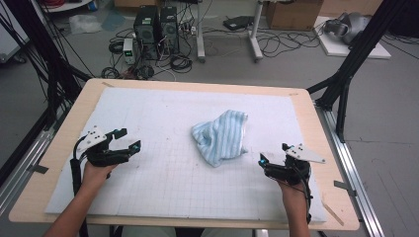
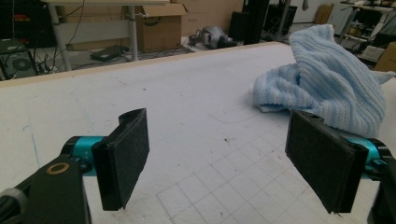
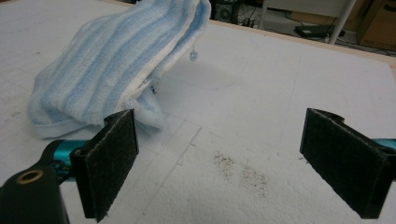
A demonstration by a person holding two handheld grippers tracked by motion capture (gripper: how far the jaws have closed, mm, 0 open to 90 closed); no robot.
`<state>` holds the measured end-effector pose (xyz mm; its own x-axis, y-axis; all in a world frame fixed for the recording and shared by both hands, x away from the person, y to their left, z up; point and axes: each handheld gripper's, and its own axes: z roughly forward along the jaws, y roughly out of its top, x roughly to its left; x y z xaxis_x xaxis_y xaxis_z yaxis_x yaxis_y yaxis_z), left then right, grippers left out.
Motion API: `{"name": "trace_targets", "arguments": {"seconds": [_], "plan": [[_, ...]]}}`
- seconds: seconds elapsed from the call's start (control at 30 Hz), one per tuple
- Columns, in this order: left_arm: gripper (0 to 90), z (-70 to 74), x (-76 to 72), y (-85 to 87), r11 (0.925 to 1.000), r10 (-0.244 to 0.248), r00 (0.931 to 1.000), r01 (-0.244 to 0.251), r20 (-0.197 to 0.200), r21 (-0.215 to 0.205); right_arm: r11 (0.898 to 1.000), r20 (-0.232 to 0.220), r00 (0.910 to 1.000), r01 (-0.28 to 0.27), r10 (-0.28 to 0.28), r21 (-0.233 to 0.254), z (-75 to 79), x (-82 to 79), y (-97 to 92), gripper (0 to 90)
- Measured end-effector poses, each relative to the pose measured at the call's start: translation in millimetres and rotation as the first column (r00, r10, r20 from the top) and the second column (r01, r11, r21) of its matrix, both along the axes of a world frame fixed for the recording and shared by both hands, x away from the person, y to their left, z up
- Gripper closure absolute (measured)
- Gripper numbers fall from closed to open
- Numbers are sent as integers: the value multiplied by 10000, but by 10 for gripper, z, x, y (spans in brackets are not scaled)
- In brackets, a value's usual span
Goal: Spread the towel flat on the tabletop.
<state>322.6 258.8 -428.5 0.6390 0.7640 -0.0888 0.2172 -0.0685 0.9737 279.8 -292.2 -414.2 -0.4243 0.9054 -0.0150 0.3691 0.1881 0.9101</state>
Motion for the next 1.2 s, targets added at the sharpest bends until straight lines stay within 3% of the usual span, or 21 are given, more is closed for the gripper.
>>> {"name": "trace_targets", "arguments": {"seconds": [0.87,1.2], "plan": [[222,-7,-5,17,9999,7,10000,-8,51,121,9997,24,10000,47,-48,222,-7,-8,-12,108],[222,-5,5,4,9998,3,10000,-4,65,182,9999,-1,10000,-83,83,78,-16,2,13,108]]}}
